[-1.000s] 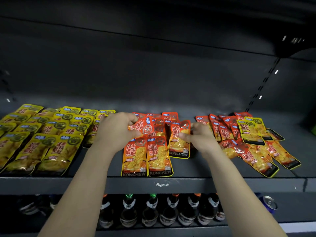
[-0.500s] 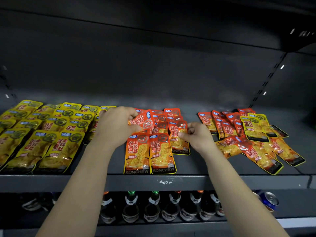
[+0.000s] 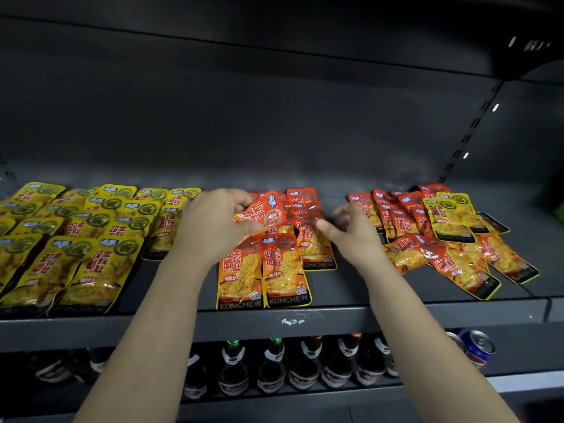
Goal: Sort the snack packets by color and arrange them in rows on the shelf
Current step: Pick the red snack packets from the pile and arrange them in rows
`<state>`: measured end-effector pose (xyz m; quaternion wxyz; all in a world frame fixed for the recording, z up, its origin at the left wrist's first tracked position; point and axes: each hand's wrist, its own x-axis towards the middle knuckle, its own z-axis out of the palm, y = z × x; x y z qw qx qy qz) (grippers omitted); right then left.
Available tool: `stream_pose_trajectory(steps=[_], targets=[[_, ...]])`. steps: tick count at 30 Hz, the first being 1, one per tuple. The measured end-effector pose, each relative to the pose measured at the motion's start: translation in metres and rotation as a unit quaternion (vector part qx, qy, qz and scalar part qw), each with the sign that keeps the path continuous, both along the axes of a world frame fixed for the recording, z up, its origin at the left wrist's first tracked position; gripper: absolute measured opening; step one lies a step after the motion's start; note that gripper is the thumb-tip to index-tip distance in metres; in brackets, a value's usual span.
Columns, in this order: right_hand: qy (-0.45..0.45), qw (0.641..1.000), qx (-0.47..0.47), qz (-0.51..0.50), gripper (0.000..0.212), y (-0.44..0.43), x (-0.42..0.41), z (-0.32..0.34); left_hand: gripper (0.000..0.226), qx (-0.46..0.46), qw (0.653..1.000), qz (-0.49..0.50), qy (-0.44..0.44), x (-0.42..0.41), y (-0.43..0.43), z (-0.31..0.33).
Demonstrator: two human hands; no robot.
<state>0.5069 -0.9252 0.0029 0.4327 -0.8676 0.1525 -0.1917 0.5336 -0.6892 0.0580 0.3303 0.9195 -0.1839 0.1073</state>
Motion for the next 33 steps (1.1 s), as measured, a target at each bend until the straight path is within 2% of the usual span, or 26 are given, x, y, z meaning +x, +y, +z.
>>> stream_pose_trajectory(steps=[2,4,7,9,12,15,19,23,26,29,31,33], targets=[[-0.055,0.996,0.071,0.028,0.019,0.002,-0.003,0.004,0.027,-0.065,0.997,-0.023,0.026,-0.002,-0.005,-0.003],[-0.086,0.982,0.147,0.080,0.015,0.007,-0.009,0.011,0.022,-0.138,0.986,-0.058,0.071,-0.004,-0.014,-0.006],[-0.114,0.952,0.220,0.179,0.012,0.017,-0.018,0.022,0.019,-0.292,0.938,-0.105,0.154,-0.006,-0.027,-0.010],[-0.121,0.934,0.241,0.237,0.015,0.024,-0.022,0.029,0.024,-0.364,0.902,-0.128,0.196,-0.009,-0.036,-0.011],[-0.129,0.926,0.235,0.267,0.035,0.032,-0.026,0.040,0.032,-0.392,0.878,-0.158,0.225,-0.014,-0.045,-0.010],[-0.126,0.932,0.209,0.268,0.042,0.032,-0.026,0.045,0.030,-0.395,0.875,-0.156,0.231,-0.014,-0.047,-0.010],[-0.116,0.931,0.198,0.285,0.047,0.028,-0.026,0.043,0.027,-0.363,0.891,-0.164,0.217,-0.011,-0.046,-0.011],[-0.091,0.939,0.197,0.266,0.037,0.023,-0.025,0.038,0.020,-0.321,0.909,-0.168,0.205,-0.007,-0.039,-0.007],[-0.062,0.950,0.212,0.222,0.031,0.013,-0.028,0.041,0.017,-0.226,0.955,-0.126,0.144,0.002,-0.027,-0.006],[-0.020,0.959,0.215,0.182,0.019,-0.001,-0.030,0.039,0.020,-0.078,0.992,-0.073,0.073,0.009,-0.010,-0.005],[0.005,0.963,0.213,0.165,0.014,-0.008,-0.029,0.036,0.023,0.019,0.998,-0.042,0.035,0.012,-0.002,-0.005],[0.042,0.963,0.215,0.158,0.019,-0.012,-0.029,0.033,0.027,0.088,0.996,-0.014,0.006,0.013,0.002,-0.005]])
